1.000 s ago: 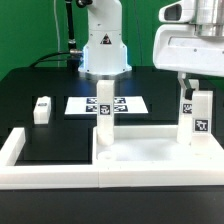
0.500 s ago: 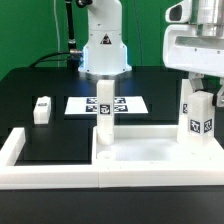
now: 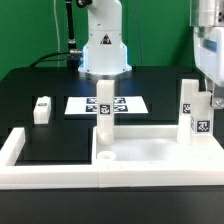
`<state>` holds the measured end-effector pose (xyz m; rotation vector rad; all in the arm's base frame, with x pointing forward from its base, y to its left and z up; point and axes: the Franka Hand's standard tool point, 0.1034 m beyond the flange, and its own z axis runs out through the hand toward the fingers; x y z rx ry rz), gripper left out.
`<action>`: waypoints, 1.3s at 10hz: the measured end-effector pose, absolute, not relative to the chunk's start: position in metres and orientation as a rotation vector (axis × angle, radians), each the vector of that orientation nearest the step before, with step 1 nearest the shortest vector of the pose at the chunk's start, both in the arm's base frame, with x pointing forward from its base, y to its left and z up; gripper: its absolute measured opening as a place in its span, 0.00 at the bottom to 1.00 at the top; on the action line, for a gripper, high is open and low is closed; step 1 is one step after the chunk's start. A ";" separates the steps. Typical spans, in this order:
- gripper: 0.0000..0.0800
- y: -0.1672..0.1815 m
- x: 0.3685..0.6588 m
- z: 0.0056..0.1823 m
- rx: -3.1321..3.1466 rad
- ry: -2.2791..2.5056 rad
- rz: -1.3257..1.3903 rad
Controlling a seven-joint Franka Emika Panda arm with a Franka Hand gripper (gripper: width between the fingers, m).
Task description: Assemble desk
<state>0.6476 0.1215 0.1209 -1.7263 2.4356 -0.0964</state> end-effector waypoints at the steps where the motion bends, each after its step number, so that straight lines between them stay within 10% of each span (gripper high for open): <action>1: 0.36 0.125 0.648 0.121 -1.655 2.459 -0.112; 2: 0.36 0.126 0.648 0.120 -1.704 2.430 -0.114; 5: 0.79 0.123 0.645 0.120 -2.054 2.172 -0.148; 13: 0.81 0.119 0.638 0.120 -2.976 0.879 -0.241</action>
Offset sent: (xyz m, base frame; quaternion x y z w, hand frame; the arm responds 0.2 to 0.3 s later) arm 0.0000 0.0000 0.0000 0.0000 0.0000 -0.0650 0.9979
